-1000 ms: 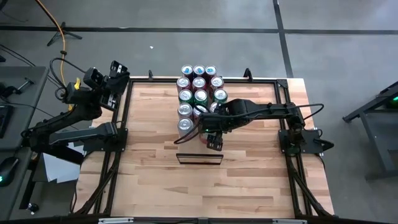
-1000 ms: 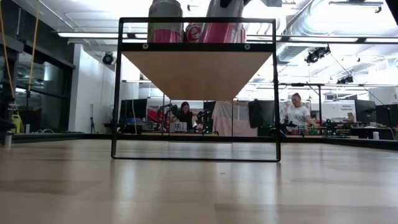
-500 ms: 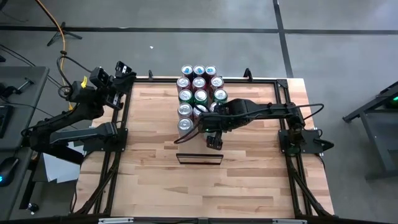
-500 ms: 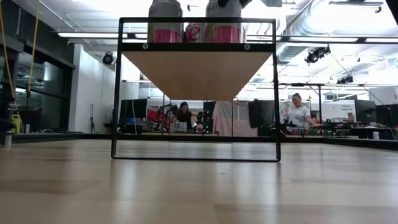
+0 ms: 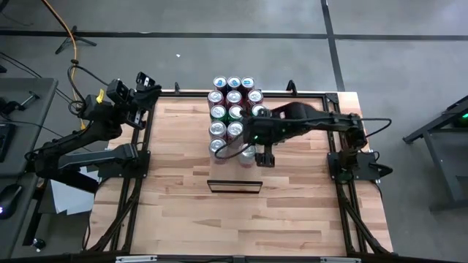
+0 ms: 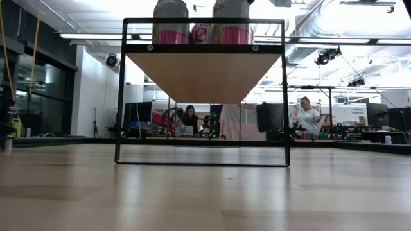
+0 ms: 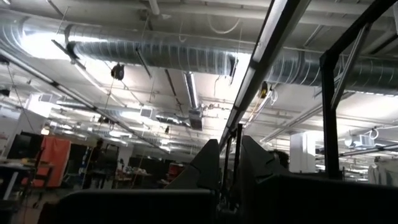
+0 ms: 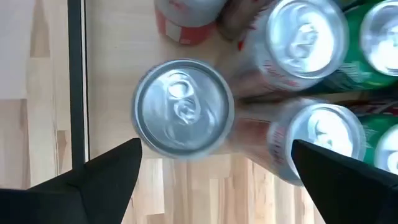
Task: Place canned beverage on shelf
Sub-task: Put the pink white soda can on the shelf
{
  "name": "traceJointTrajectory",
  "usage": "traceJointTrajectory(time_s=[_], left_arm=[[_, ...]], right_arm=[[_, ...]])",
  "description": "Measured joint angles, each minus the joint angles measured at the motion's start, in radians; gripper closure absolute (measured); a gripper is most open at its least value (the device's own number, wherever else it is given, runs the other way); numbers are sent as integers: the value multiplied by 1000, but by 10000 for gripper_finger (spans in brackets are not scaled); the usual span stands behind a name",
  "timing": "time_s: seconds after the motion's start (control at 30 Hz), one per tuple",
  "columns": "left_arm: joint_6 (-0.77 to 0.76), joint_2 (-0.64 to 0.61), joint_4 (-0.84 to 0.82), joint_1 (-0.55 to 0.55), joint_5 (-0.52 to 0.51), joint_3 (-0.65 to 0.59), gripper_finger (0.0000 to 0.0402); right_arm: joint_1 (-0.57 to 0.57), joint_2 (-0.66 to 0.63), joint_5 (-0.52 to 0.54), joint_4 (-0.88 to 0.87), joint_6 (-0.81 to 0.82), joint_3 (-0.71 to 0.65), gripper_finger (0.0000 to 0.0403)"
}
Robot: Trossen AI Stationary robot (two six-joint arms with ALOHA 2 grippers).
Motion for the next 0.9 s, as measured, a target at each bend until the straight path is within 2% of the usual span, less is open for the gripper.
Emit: traceJointTrajectory(time_s=[0.17, 0.33, 0.47, 0.63, 0.7, 0.77, 0.83, 0.9], left_arm=[[32, 0, -89, 0, 22, 0, 402], [61, 0, -227, 0, 25, 0, 401], [61, 0, -323, -13, 43, 0, 401], [72, 0, -419, -43, 39, 0, 401], [72, 0, -460, -54, 28, 0, 402], [71, -1, -510, -65, 23, 0, 402], [71, -2, -562, -79, 21, 0, 401], [70, -7, -632, -98, 21, 0, 402]], right_arm=[[-13, -73, -1, 0, 8, 0, 4], [-4, -154, -46, 0, 136, 0, 4], [42, -219, -107, -1, 206, 0, 4], [142, -279, -59, 4, 301, -15, 4], [188, -312, 20, 4, 353, -79, 6], [229, -370, 80, 2, 417, -203, 18], [261, -445, 99, 0, 506, -365, 46], [292, -530, 94, 3, 623, -544, 92]])
